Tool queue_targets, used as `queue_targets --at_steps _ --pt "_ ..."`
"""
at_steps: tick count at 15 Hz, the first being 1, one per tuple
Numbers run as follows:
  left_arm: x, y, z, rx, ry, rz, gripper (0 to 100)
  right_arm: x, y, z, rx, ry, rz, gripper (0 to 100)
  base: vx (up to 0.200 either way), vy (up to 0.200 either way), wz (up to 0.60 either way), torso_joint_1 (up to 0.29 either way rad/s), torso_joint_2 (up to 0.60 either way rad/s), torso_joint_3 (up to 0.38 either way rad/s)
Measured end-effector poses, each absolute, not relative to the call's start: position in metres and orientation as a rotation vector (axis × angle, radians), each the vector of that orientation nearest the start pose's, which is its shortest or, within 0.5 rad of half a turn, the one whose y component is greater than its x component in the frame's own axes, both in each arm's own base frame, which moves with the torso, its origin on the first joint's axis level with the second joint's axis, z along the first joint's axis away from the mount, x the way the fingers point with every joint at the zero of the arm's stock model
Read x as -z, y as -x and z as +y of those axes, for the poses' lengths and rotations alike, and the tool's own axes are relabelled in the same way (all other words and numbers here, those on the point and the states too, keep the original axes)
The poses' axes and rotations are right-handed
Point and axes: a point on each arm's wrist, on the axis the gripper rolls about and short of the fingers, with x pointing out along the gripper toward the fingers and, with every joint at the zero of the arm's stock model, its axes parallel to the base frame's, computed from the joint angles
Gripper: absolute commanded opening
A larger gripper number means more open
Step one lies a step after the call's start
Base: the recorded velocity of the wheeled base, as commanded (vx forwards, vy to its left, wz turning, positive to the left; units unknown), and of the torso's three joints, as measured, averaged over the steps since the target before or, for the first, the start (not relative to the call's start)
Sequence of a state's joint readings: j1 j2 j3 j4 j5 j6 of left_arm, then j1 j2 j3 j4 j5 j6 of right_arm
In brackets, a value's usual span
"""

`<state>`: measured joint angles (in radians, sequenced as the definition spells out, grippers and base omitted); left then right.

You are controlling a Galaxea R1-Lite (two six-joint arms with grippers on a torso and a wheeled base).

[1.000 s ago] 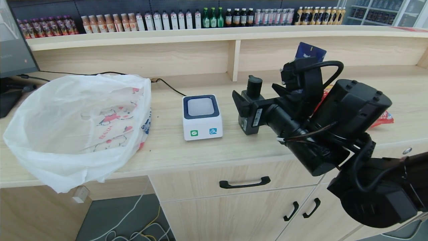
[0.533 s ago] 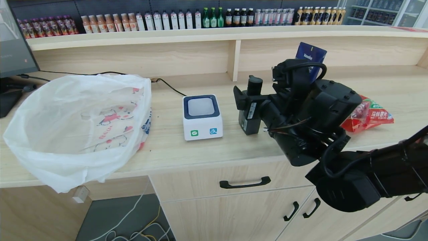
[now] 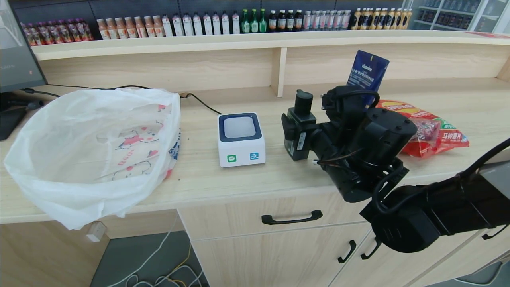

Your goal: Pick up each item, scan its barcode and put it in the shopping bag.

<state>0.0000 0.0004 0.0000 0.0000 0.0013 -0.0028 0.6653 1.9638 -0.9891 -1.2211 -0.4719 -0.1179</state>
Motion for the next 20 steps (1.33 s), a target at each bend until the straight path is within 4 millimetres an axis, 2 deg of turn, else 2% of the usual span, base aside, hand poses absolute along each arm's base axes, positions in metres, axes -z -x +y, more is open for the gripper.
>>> queue_targets --at_steps 5,12,13,20 --pt "-0.075 0.023 0.0 -0.001 0.002 0.0 100 -0.189 -0.302 0.22 -0.177 -0.002 -0.201 100 0.0 0.0 0.0 0.0 0.0 0.0" --pt "-0.075 0.023 0.0 -0.001 0.003 0.0 100 -0.183 -0.303 0.218 -0.177 0.01 -0.186 100 0.0 0.0 0.0 0.0 0.0 0.0" --pt "-0.075 0.023 0.0 -0.001 0.003 0.0 100 -0.183 -0.302 0.218 -0.18 0.011 -0.184 0 0.0 0.0 0.0 0.0 0.0 0.0" --pt "-0.075 0.023 0.0 -0.001 0.002 0.0 100 -0.183 -0.301 0.218 -0.188 0.012 -0.187 0 0.0 0.0 0.0 0.0 0.0 0.0"
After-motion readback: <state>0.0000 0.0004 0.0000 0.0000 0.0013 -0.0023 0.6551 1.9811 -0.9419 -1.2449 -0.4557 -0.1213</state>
